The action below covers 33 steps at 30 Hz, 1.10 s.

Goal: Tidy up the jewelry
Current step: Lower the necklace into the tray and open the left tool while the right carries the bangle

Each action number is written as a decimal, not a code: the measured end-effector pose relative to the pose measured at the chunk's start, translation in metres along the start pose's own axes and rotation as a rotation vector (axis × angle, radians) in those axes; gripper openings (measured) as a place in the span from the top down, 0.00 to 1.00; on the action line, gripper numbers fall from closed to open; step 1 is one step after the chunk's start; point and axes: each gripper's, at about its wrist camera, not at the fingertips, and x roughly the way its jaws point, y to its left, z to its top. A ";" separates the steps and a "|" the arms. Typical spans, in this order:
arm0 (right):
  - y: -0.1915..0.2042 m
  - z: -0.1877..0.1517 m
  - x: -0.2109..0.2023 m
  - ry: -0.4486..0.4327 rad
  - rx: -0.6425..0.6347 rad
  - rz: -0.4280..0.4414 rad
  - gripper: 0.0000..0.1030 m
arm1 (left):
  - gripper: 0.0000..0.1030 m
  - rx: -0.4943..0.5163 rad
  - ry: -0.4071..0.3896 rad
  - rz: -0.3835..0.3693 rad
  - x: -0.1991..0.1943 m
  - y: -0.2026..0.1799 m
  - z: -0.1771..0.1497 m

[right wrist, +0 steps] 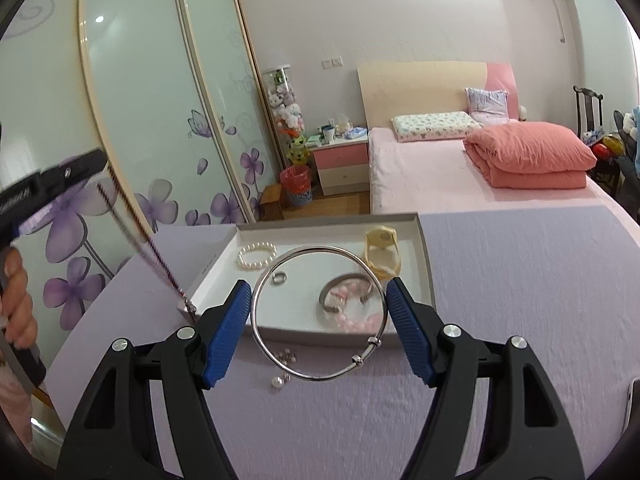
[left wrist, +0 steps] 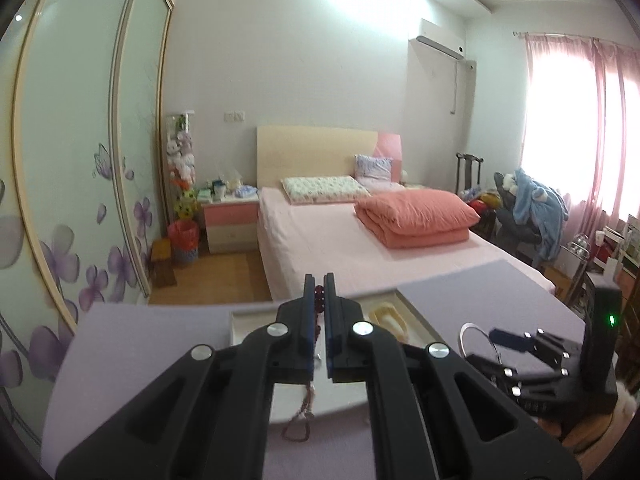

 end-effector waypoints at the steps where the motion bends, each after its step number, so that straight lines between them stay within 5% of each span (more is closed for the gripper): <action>1: 0.000 0.003 0.001 -0.005 -0.003 0.001 0.32 | 0.95 0.000 -0.007 0.008 0.003 0.000 0.006; 13: -0.007 0.006 0.023 0.002 0.001 0.013 0.32 | 0.95 0.005 -0.032 0.082 0.041 0.010 0.031; 33: -0.013 -0.001 0.037 0.036 0.024 -0.015 0.32 | 0.90 -0.027 0.090 0.125 0.103 0.028 -0.008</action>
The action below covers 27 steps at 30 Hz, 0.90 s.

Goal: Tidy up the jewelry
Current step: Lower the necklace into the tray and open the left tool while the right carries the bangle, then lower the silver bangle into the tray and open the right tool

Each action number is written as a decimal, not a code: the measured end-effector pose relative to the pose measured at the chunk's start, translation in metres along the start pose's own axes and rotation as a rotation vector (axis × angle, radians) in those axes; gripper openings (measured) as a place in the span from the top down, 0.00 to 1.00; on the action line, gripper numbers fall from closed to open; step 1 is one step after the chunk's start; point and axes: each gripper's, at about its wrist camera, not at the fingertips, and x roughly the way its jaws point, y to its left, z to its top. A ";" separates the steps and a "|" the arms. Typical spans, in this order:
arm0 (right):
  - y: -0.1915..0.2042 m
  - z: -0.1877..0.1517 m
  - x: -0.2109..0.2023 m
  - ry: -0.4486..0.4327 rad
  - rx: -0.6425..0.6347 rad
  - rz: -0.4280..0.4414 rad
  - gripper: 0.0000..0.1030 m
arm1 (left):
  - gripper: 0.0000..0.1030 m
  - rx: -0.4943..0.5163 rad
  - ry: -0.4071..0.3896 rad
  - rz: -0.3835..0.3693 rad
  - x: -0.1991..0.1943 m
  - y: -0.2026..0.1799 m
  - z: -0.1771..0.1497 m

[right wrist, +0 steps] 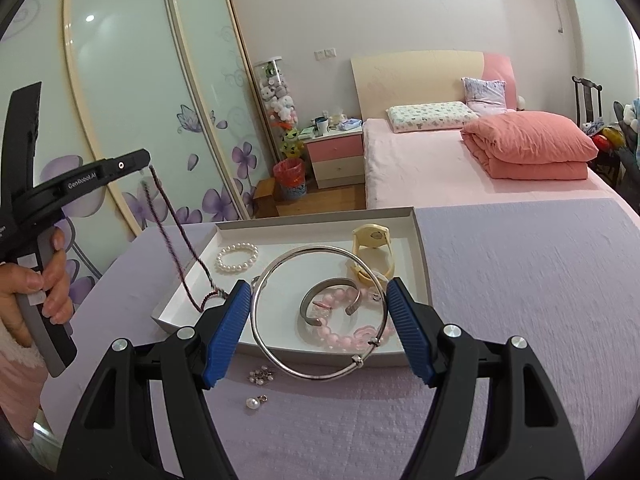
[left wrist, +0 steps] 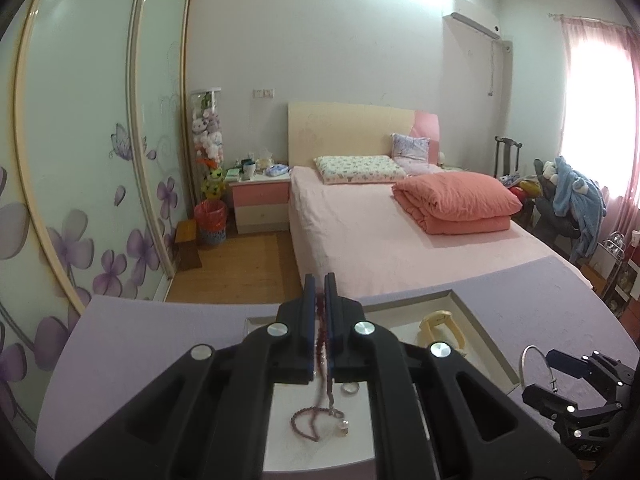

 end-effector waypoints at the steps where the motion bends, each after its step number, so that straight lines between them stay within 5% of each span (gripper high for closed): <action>1: 0.000 0.000 0.000 0.001 0.000 -0.001 0.32 | 0.77 -0.004 0.001 0.001 0.000 0.001 -0.002; 3: -0.001 0.000 0.001 0.005 -0.001 -0.005 0.32 | 0.63 -0.017 -0.007 0.018 -0.003 0.006 -0.005; 13: 0.004 0.003 0.014 0.010 -0.028 -0.050 0.32 | 0.39 -0.076 -0.032 0.050 -0.029 0.039 -0.031; 27: 0.024 0.013 0.067 0.024 -0.086 -0.154 0.32 | 0.33 -0.138 -0.017 0.082 -0.042 0.078 -0.054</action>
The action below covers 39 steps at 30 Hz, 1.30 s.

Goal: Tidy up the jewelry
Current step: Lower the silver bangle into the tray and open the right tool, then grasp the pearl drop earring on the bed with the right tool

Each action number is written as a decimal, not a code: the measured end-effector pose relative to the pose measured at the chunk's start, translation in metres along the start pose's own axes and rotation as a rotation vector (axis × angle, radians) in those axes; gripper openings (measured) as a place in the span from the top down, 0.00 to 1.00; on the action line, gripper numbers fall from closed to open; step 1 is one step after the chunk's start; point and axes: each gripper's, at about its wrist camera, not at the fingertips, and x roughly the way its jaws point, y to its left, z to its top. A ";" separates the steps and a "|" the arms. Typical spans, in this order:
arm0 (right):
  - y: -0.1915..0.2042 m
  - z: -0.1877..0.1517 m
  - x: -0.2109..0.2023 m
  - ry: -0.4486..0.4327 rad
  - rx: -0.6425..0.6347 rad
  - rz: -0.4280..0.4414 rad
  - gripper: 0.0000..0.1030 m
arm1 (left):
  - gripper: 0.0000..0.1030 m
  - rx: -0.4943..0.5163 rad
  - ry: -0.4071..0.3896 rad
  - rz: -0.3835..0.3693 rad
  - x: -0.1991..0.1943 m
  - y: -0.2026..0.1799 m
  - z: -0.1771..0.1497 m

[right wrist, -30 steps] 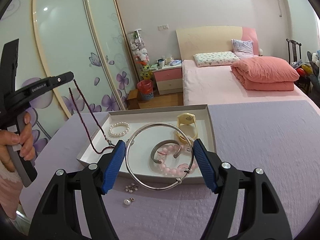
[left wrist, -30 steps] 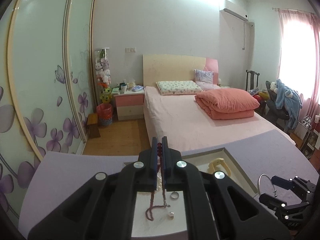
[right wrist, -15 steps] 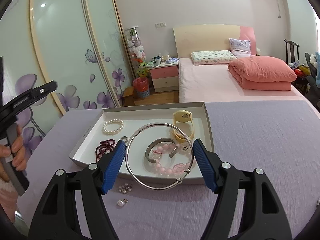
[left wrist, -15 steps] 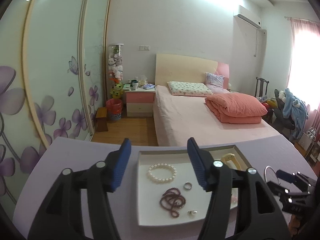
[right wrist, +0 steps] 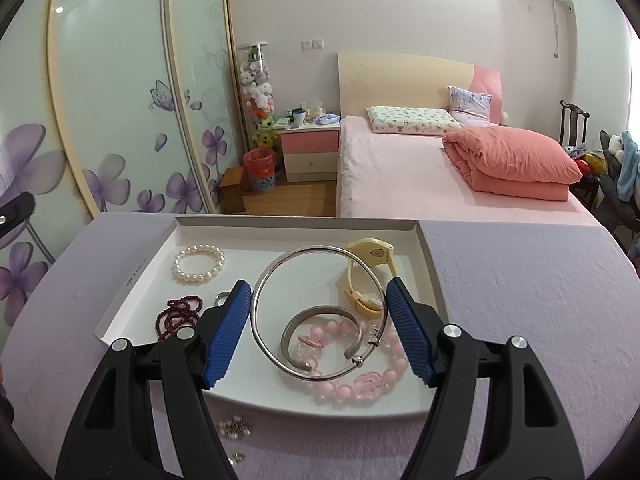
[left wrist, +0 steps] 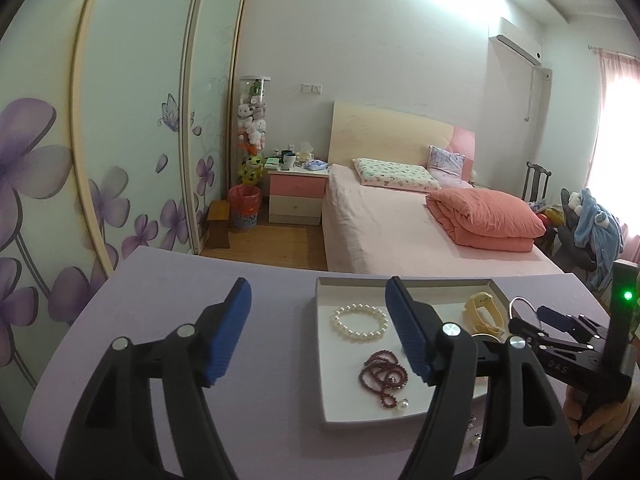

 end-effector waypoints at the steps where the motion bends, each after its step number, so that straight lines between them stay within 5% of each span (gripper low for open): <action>1: 0.001 0.000 0.002 0.003 0.000 -0.005 0.32 | 0.33 -0.002 0.000 -0.002 0.000 0.001 -0.001; 32: 0.012 0.005 0.065 0.111 -0.001 -0.131 0.31 | 0.26 0.002 0.057 -0.040 0.018 0.006 -0.019; 35: 0.012 0.005 0.062 0.107 0.001 -0.131 0.22 | 0.26 0.005 0.060 -0.041 0.018 0.006 -0.020; 39: 0.010 0.002 0.046 0.085 0.010 -0.109 0.22 | 0.26 0.002 0.066 -0.040 0.016 0.007 -0.022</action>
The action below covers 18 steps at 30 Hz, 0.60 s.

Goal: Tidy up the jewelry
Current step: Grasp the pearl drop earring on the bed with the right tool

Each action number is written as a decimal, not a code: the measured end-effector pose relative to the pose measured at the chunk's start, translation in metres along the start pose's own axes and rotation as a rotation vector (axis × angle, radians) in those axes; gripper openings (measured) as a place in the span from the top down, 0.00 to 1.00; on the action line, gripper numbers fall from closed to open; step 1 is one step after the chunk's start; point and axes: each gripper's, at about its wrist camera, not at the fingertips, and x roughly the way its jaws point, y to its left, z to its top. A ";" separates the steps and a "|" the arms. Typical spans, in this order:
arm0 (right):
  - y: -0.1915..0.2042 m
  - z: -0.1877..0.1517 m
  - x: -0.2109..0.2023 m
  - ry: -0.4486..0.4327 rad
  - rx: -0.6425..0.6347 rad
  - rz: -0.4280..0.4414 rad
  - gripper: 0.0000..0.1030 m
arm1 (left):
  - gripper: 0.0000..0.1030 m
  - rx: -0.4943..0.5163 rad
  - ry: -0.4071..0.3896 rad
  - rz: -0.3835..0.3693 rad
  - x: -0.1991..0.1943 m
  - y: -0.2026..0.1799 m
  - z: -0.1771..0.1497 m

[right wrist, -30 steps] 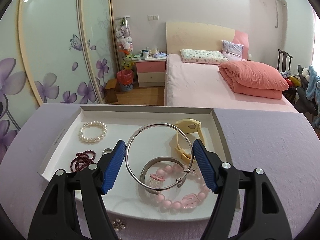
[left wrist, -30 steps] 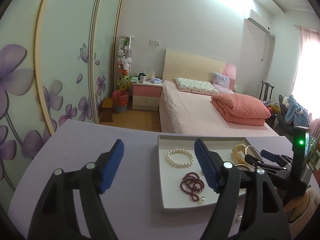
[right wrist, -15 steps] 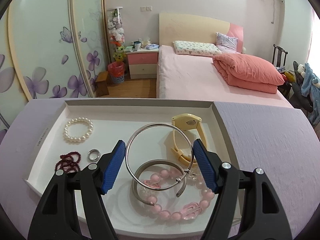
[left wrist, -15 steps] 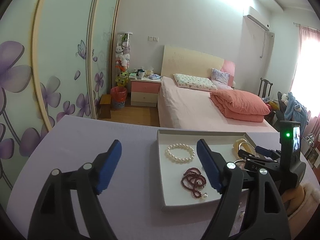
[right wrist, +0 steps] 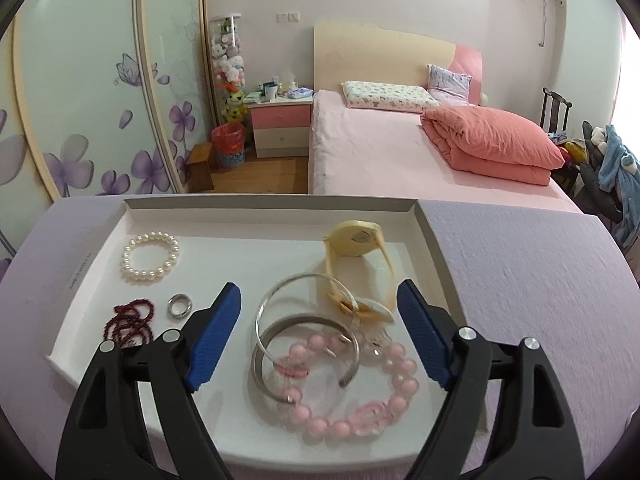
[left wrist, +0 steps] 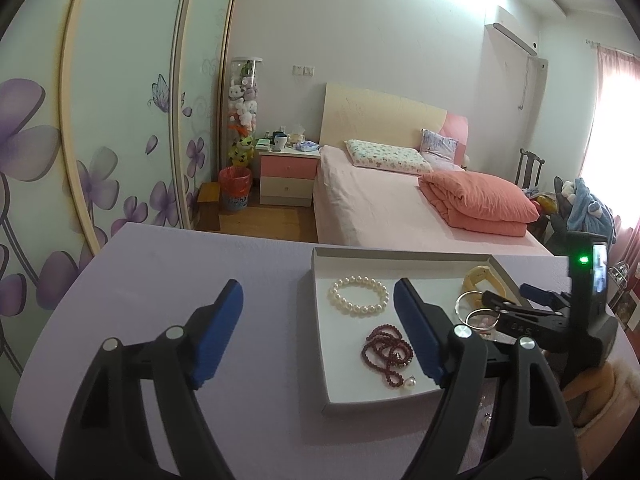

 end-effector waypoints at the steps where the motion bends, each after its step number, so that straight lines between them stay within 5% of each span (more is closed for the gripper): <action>1: -0.001 -0.002 -0.004 -0.004 0.003 0.011 0.22 | 0.26 0.000 0.001 -0.001 0.000 0.000 0.001; 8: -0.008 -0.027 -0.040 -0.003 0.026 0.100 0.30 | 0.26 -0.003 -0.006 -0.002 -0.015 0.000 -0.006; 18: 0.012 -0.083 -0.063 0.120 0.006 0.229 0.42 | 0.24 -0.009 -0.008 -0.005 -0.047 -0.001 -0.021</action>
